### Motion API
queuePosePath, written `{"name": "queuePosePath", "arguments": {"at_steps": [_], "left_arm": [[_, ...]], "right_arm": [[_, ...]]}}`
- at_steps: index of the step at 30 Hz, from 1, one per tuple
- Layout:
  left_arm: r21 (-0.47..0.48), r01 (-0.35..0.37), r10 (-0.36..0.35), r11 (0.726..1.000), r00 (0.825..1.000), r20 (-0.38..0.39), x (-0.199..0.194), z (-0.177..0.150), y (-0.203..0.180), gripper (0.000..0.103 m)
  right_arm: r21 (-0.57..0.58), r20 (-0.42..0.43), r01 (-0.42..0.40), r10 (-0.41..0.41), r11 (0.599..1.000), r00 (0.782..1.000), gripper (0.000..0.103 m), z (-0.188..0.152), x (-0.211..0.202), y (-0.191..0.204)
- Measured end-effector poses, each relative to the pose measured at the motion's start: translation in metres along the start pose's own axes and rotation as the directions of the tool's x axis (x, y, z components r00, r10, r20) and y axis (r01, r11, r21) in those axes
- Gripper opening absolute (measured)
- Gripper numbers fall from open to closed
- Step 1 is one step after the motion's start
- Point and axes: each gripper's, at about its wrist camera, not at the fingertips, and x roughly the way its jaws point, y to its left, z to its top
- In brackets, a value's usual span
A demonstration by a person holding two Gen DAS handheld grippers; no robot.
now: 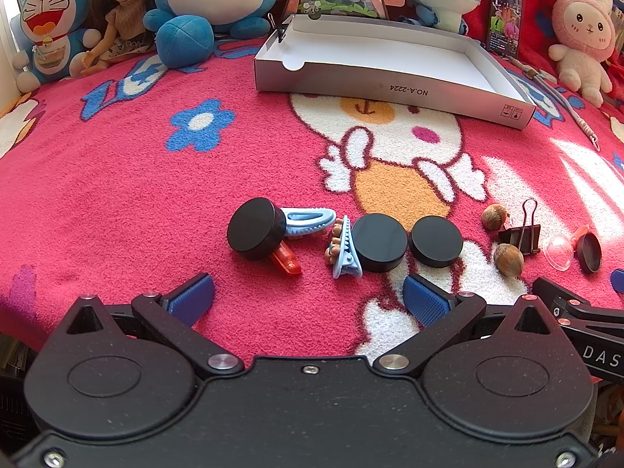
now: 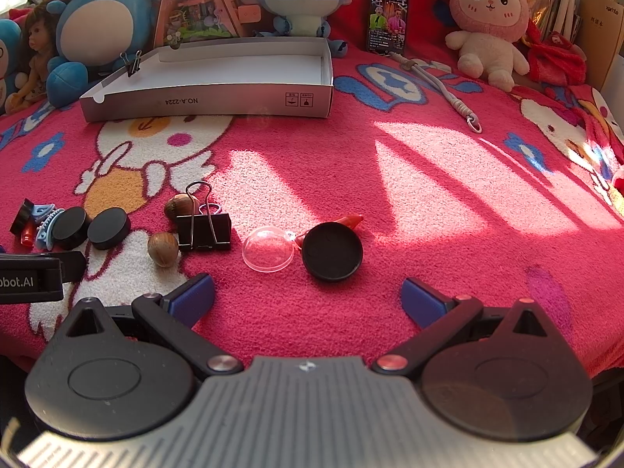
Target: Organize rigid objects
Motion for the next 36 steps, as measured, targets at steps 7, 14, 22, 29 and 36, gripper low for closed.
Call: {"name": "queuePosePath", "arguments": {"at_steps": [7,14,22,29,36], "left_arm": [[0.000,-0.001,0.001,1.000,1.000,0.000,0.0000,0.0000,0.0000,0.103],[0.001,-0.001,0.001,1.000,1.000,0.000,0.0000,0.0000,-0.0001,0.103],[0.001,-0.001,0.001,1.000,1.000,0.001,0.0000,0.0000,0.0000,0.103],[0.001,-0.001,0.001,1.000,1.000,0.001,0.0000,0.0000,-0.0001,0.103],[0.009,0.004,-0.004,1.000,1.000,0.005,-0.0007,-0.0009,0.0016,0.103]], "right_arm": [[-0.001,0.002,0.000,0.000,1.000,1.000,0.103,-0.0003,-0.0005,-0.0003],[-0.002,0.003,0.001,-0.001,1.000,1.000,0.103,-0.0006,-0.0005,-0.0002],[-0.002,0.004,0.002,-0.002,1.000,1.000,0.103,-0.0007,-0.0004,-0.0002],[-0.002,0.006,0.001,-0.001,1.000,1.000,0.103,-0.0009,-0.0004,-0.0001],[0.001,0.031,-0.007,0.007,1.000,0.999,0.103,-0.0040,-0.0013,-0.0024]]}}
